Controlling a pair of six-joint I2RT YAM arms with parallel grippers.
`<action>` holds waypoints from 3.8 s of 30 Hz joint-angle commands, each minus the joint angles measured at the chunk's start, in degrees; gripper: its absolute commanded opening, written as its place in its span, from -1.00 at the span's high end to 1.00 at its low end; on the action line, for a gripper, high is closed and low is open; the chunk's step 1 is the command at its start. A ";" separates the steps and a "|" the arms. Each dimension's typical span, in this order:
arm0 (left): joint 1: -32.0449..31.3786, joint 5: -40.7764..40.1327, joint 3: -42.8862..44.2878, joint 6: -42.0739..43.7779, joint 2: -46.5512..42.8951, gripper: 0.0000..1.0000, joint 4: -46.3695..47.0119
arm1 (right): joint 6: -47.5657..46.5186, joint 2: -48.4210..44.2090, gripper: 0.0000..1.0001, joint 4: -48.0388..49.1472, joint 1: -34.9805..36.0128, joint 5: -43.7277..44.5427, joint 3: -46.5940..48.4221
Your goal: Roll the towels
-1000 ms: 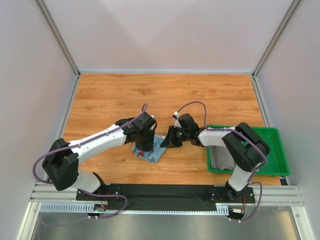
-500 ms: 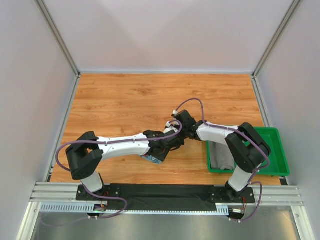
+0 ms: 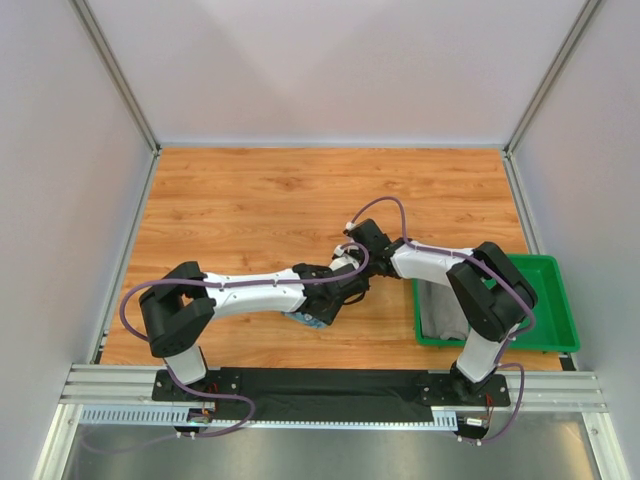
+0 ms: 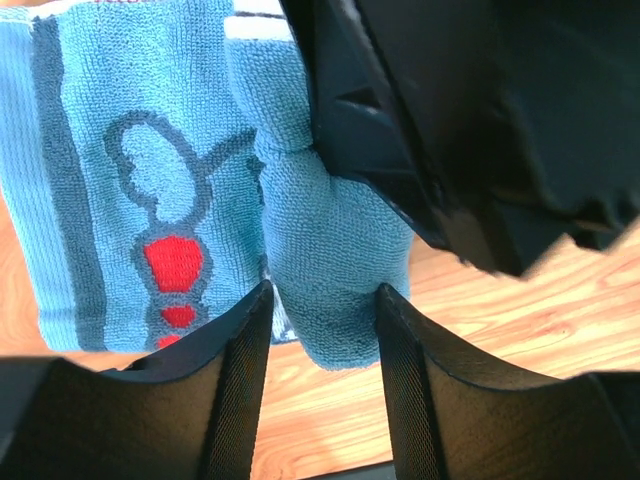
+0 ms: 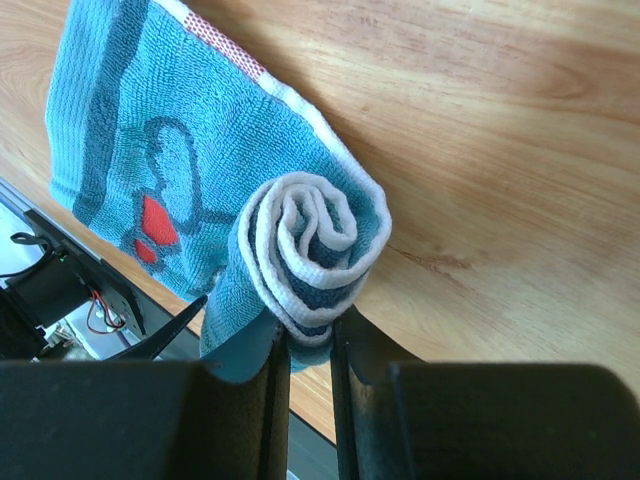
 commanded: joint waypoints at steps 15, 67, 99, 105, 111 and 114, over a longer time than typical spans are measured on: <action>-5.59 -1.55 2.67 2.42 2.94 -0.09 0.87 | -1.49 2.87 0.99 -2.68 1.40 0.19 2.97; 24.20 39.41 -51.90 -38.36 -27.90 1.00 40.69 | 11.95 6.11 -0.02 55.40 -3.09 -23.37 -18.56; 27.46 40.21 -42.98 -22.12 -31.51 0.84 24.10 | 25.67 20.02 0.93 80.65 2.11 -18.19 -18.20; 24.22 31.79 -28.04 -11.40 -29.49 0.43 8.02 | 11.27 2.54 1.00 43.78 0.43 -0.93 -17.68; 16.05 15.79 -12.64 -5.67 -22.46 0.24 -7.11 | 5.46 -7.41 0.99 20.01 0.52 11.78 -13.64; 11.74 7.88 -7.37 -5.66 -18.95 0.17 -12.74 | 5.10 -7.50 0.99 15.60 0.87 13.11 -11.88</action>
